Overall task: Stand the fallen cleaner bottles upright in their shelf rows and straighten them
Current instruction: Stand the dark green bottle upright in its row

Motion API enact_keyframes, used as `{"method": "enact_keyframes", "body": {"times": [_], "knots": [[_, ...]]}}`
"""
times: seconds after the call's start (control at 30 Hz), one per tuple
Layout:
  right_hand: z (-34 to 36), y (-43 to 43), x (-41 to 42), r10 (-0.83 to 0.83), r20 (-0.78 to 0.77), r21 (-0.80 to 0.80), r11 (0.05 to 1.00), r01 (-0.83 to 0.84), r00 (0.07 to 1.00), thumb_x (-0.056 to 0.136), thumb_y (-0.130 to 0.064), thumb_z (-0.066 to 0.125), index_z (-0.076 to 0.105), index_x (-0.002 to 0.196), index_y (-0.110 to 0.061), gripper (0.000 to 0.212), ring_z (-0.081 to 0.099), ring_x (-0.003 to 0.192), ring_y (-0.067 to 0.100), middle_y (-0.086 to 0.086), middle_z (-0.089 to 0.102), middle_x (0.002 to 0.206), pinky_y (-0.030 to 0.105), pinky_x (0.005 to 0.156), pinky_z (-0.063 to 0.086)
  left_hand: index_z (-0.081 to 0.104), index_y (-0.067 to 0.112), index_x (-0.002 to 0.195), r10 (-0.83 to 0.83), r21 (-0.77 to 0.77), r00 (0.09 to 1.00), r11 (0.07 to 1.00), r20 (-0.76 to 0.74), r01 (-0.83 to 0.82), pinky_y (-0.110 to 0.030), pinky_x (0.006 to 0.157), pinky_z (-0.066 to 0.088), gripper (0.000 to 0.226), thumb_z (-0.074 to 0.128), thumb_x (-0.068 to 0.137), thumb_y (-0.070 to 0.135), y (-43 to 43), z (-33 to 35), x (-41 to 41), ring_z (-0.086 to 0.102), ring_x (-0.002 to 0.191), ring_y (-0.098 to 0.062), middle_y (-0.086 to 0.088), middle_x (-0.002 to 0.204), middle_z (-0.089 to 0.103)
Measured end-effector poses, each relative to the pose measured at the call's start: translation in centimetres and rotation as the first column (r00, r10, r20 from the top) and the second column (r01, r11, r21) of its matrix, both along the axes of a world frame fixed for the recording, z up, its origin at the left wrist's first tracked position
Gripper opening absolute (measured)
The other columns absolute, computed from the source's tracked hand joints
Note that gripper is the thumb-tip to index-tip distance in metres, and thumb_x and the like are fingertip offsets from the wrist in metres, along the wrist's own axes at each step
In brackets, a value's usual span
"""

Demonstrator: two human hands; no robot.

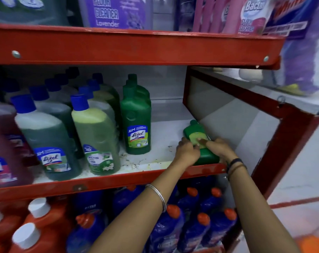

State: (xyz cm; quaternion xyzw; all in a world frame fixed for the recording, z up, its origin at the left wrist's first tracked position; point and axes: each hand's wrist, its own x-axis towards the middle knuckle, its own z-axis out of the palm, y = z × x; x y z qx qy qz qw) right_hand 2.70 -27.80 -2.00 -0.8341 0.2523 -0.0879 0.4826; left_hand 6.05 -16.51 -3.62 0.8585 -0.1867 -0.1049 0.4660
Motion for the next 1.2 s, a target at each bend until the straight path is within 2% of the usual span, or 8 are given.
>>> {"method": "enact_keyframes", "body": {"times": [0.2, 0.33, 0.47, 0.67, 0.73, 0.9, 1.07, 1.2], "knots": [[-1.3, 0.0, 0.0, 0.041, 0.294, 0.248, 0.961, -0.118, 0.955, 0.083, -0.01, 0.066, 0.062, 0.109, 0.008, 0.031, 0.065, 0.051, 0.001, 0.007, 0.067, 0.08, 0.012, 0.049, 0.051, 0.03, 0.009, 0.123, 0.133, -0.233, 0.988, 0.961, -0.083, -0.149, -0.043, 0.091, 0.049, 0.056, 0.061, 0.078, 0.013, 0.4, -0.2, -0.5, 0.053, 0.109, -0.032, -0.02, 0.123, 0.05], [-0.3, 1.9, -0.3, 0.167, 0.398, 0.184, 0.949, -0.257, 0.902, 0.079, -0.005, 0.07, 0.057, 0.108, -0.006, 0.033, 0.065, 0.081, 0.015, 0.015, 0.067, 0.101, 0.012, 0.062, 0.055, 0.019, 0.006, 0.138, 0.228, -0.294, 0.972, 0.934, 0.06, -0.202, -0.045, 0.102, 0.042, 0.079, 0.061, 0.072, -0.001, 3.0, 0.2, -0.6, 0.044, 0.124, -0.032, -0.019, 0.136, 0.041], [0.1, 5.6, 0.0, 0.268, 0.457, 0.006, 0.952, -0.305, 0.848, 0.073, -0.007, 0.076, 0.053, 0.118, -0.001, 0.051, 0.056, 0.085, 0.003, 0.008, 0.062, 0.106, 0.005, 0.064, 0.047, 0.021, 0.006, 0.139, 0.315, -0.267, 0.913, 0.932, 0.258, -0.246, -0.041, 0.11, 0.033, 0.078, 0.058, 0.071, -0.007, 7.5, 1.2, -1.5, 0.033, 0.133, -0.029, -0.016, 0.142, 0.035], [-0.8, 11.0, 0.9, 0.364, 0.504, -0.053, 0.918, -0.393, 0.783, 0.069, -0.019, 0.081, 0.052, 0.105, -0.027, 0.047, 0.057, 0.105, 0.019, 0.011, 0.057, 0.12, 0.039, 0.088, 0.054, 0.021, 0.009, 0.138, 0.406, -0.283, 0.842, 0.905, 0.356, -0.317, -0.031, 0.097, 0.035, 0.073, 0.051, 0.074, -0.009, 12.9, 1.1, -3.0, 0.038, 0.125, -0.03, -0.015, 0.132, 0.035], [-1.6, 12.7, 1.0, 0.374, 0.527, -0.019, 0.903, -0.429, 0.763, 0.066, -0.022, 0.081, 0.05, 0.101, -0.035, 0.049, 0.057, 0.11, 0.022, 0.009, 0.056, 0.12, 0.036, 0.088, 0.054, 0.021, 0.006, 0.138, 0.423, -0.269, 0.825, 0.901, 0.374, -0.34, -0.033, 0.098, 0.034, 0.071, 0.049, 0.074, -0.009, 14.1, 0.7, -3.3, 0.037, 0.123, -0.033, -0.017, 0.128, 0.036], [-3.0, 14.3, 1.2, 0.199, 0.603, 0.166, 0.916, -0.365, 0.773, 0.065, 0.001, 0.08, 0.046, 0.107, -0.019, 0.058, 0.059, 0.1, 0.019, 0.0, 0.056, 0.109, 0.013, 0.076, 0.052, 0.011, 0.003, 0.14, 0.329, -0.141, 0.858, 0.944, 0.394, -0.297, -0.035, 0.106, 0.033, 0.076, 0.046, 0.075, -0.014, 15.3, -0.7, -3.5, 0.033, 0.127, -0.03, -0.016, 0.133, 0.03], [-2.7, 14.9, 0.7, 0.163, 0.567, 0.027, 0.976, -0.216, 0.807, 0.076, -0.026, 0.075, 0.05, 0.108, -0.02, 0.042, 0.058, 0.106, 0.022, 0.01, 0.049, 0.12, 0.022, 0.08, 0.05, 0.031, 0.005, 0.125, 0.347, -0.107, 0.876, 0.938, 0.335, -0.331, -0.038, 0.095, 0.044, 0.055, 0.062, 0.079, 0.005, 15.9, -1.4, -3.3, 0.049, 0.117, -0.03, -0.016, 0.127, 0.047], [-1.6, 16.8, 0.4, 0.169, 0.486, -0.107, 0.985, -0.134, 0.857, 0.068, -0.047, 0.075, 0.053, 0.118, -0.019, 0.061, 0.053, 0.103, 0.016, 0.004, 0.04, 0.115, 0.024, 0.086, 0.045, 0.034, 0.008, 0.109, 0.326, -0.081, 0.869, 0.944, 0.372, -0.319, -0.041, 0.081, 0.046, 0.045, 0.066, 0.076, 0.008, 16.3, -1.0, -3.6, 0.053, 0.104, -0.032, -0.015, 0.117, 0.048]]}}
